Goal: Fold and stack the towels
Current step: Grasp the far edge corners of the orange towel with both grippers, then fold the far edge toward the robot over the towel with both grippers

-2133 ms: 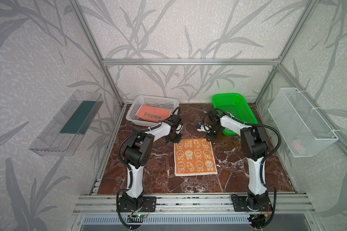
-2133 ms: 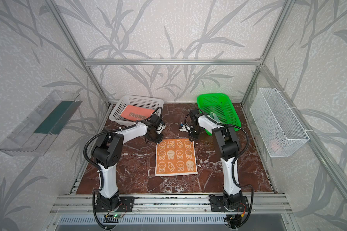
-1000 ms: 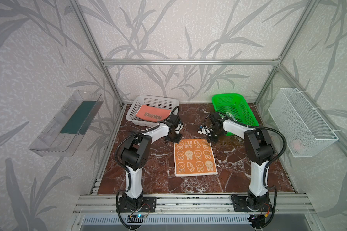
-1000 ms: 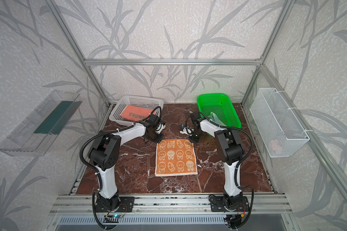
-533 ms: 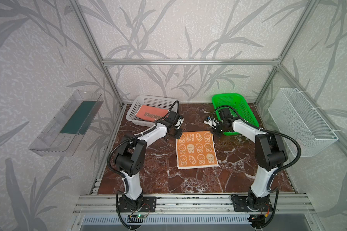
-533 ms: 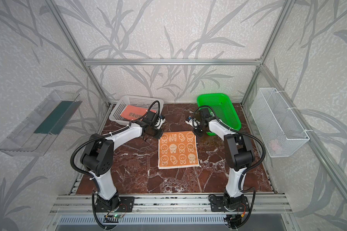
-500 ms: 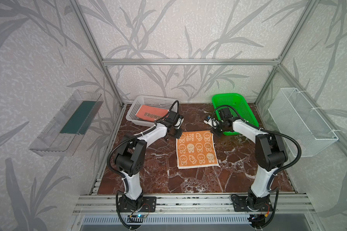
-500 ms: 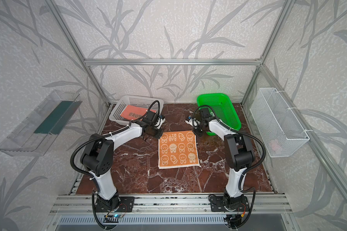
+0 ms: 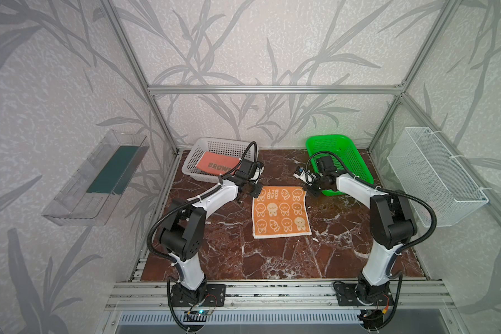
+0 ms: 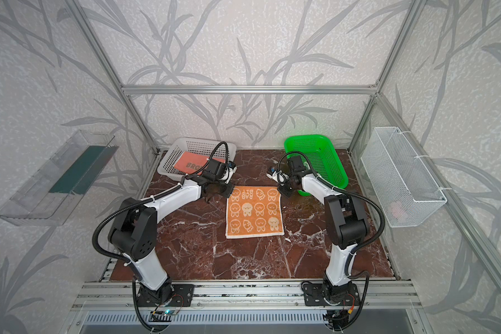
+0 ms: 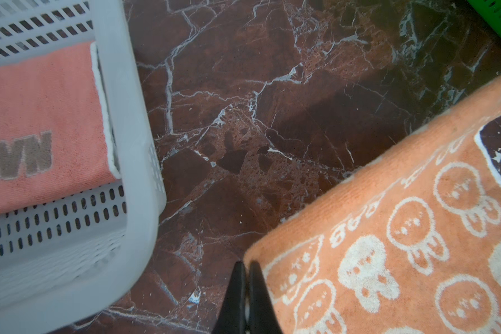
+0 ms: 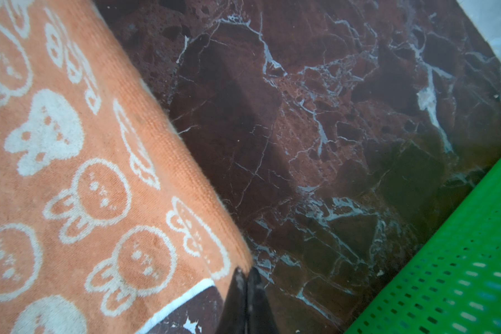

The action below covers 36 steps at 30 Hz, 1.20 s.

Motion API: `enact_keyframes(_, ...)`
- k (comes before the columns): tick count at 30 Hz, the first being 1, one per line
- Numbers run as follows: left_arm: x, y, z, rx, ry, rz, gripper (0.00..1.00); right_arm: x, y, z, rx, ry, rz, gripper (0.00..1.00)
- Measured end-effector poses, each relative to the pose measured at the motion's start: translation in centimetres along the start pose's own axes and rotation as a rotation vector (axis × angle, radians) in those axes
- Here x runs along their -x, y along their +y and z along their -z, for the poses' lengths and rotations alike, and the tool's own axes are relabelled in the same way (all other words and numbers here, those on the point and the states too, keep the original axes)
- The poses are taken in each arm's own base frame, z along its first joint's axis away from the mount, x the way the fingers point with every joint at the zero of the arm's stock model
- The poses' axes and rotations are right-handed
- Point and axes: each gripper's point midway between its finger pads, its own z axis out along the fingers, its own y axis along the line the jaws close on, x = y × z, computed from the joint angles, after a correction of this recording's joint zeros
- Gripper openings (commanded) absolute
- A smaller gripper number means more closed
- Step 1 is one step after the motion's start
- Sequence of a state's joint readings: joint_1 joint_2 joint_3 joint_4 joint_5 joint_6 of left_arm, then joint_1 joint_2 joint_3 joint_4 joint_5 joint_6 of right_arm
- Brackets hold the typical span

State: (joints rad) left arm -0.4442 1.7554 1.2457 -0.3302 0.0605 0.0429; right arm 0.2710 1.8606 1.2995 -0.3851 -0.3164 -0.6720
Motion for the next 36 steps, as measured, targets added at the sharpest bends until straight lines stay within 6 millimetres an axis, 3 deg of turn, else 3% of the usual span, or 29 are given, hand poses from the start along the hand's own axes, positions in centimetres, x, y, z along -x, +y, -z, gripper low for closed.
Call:
enact_keyframes(8,-1.5,0.1,0.7,0.01,-0.041,-0.041,0.0,0.9,0.7,0.9,-0.005,-0.086,0.034,0.0)
enact_keyframes(27,1.2,1.8,0.7,0.101,-0.144,-0.113,0.0,3.4,-1.2,0.9,-0.072,-0.17,0.08,0.0)
enact_keyframes(33,1.1,1.8,0.3,0.104,-0.158,-0.116,0.0,3.3,-1.2,0.8,-0.075,-0.17,0.108,0.0)
enact_keyframes(36,-0.1,1.6,-0.1,0.095,-0.146,-0.117,0.0,2.7,-0.7,0.5,-0.063,-0.16,0.118,0.0)
